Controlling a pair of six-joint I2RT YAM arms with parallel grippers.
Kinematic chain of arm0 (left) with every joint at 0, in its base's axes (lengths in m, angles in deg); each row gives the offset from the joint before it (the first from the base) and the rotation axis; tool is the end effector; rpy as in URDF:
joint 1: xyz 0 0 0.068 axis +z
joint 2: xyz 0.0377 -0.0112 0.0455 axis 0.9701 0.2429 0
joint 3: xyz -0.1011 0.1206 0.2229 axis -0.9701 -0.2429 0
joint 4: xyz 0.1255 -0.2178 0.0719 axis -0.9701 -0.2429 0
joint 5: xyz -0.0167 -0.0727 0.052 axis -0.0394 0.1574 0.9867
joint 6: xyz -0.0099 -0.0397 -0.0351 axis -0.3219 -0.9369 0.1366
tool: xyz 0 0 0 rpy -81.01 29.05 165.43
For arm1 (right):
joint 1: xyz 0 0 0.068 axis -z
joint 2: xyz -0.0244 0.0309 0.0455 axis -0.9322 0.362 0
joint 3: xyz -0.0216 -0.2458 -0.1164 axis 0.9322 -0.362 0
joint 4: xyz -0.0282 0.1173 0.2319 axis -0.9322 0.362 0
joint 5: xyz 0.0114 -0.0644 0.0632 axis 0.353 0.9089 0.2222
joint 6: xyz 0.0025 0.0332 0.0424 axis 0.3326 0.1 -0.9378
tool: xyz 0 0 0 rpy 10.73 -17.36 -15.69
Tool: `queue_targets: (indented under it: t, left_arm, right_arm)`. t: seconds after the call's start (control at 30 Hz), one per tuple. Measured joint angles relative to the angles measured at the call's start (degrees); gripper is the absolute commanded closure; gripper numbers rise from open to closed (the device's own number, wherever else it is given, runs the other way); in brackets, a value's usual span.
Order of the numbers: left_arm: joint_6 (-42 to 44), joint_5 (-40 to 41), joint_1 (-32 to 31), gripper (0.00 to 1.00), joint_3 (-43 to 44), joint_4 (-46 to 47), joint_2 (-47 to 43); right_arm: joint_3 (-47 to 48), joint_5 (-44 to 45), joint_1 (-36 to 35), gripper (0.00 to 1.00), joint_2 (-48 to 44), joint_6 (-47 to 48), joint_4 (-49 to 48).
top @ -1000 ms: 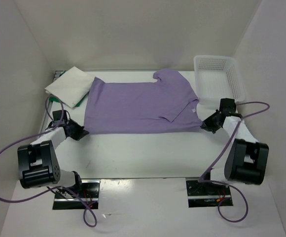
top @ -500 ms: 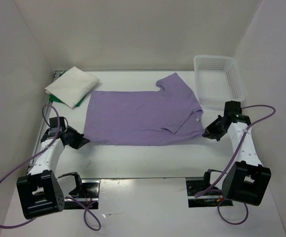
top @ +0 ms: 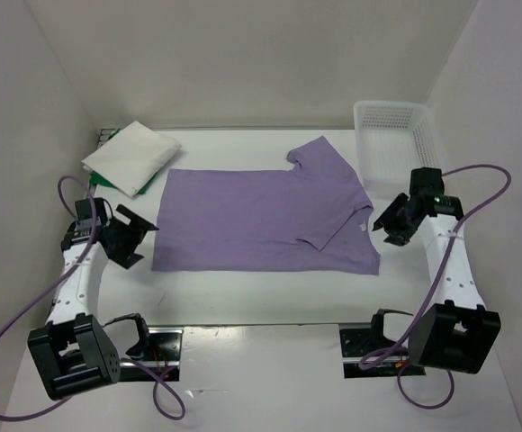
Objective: Fold and stack the t-shirts
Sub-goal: Fold the flattened tshirt in 1/3 of the way
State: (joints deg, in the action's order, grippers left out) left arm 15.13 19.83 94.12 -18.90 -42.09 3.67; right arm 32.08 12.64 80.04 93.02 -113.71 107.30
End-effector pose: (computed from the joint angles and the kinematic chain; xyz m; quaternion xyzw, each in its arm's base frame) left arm 0.1980 0.0567 0.2292 -0.5082 0.8016 -0.1852 0.2546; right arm 0.2090 -0.0397 0.2826 0.3598 0.9080 0.0668 0.2040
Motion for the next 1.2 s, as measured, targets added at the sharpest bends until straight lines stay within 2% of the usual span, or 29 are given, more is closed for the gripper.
queue_targets:
  t: [0.07, 0.1, 0.13, 0.17, 0.27, 0.3, 0.47, 0.6, 0.67, 0.87, 1.2]
  left_arm:
    - [0.63, -0.66, -0.07, 0.31, 1.05, 2.01, 0.07]
    - [0.9, -1.29, -0.46, 0.44, 1.07, 4.0, 0.28]
    - [0.81, -1.81, -1.05, 0.62, 1.05, 5.77, 0.79]
    - [1.01, -2.08, -2.51, 0.68, 1.03, 7.72, 1.7]
    - [0.81, -1.97, -10.21, 0.79, 1.05, 12.74, 5.86]
    - [0.68, -1.46, -13.53, 0.79, 1.05, 13.9, 7.32]
    - [0.7, 0.13, -29.16, 0.79, 2.14, 19.5, 15.37]
    - [0.76, 0.07, -37.53, 0.79, 4.61, 23.02, 25.59]
    - [0.85, 0.11, -40.13, 0.79, 4.72, 23.47, 27.85]
    - [0.87, 1.11, -41.57, 0.79, 4.59, 24.61, 28.24]
    - [0.83, 2.71, -40.68, 0.79, 1.25, 25.27, 26.51]
  right_arm:
    - [1.38, -1.16, -2.49, 0.79, 0.63, 0.87, -1.68]
    - [1.38, -2.43, -4.22, 0.94, 1.22, 0.74, -3.34]
    - [0.96, -3.5, -6.14, 1.0, 2.05, 0.35, -5.16]
    - [-0.22, -4.31, -8.7, 1.0, 3.13, -0.68, -7.82]
    - [-5.42, -7.13, -16.22, 1.0, 7.65, -3.78, -16.13]
    - [-7.32, -8.17, -18.05, 1.0, 9.6, -4.7, -18.47]
    - [-12.63, -9.99, -20.26, 0.67, 15.65, -7.78, -25.64]
    - [-13.46, -10.27, -20.39, 0.67, 18.14, -7.96, -30.6]
    - [-13.75, -10.75, -20.5, 0.67, 19.65, -8.0, -32.39]
    - [-14.12, -11.13, -20.52, 0.7, 21.18, -8.7, -35.98]
    - [-16.0, -10.05, -20.52, 0.69, 20.06, -9.09, -36.46]
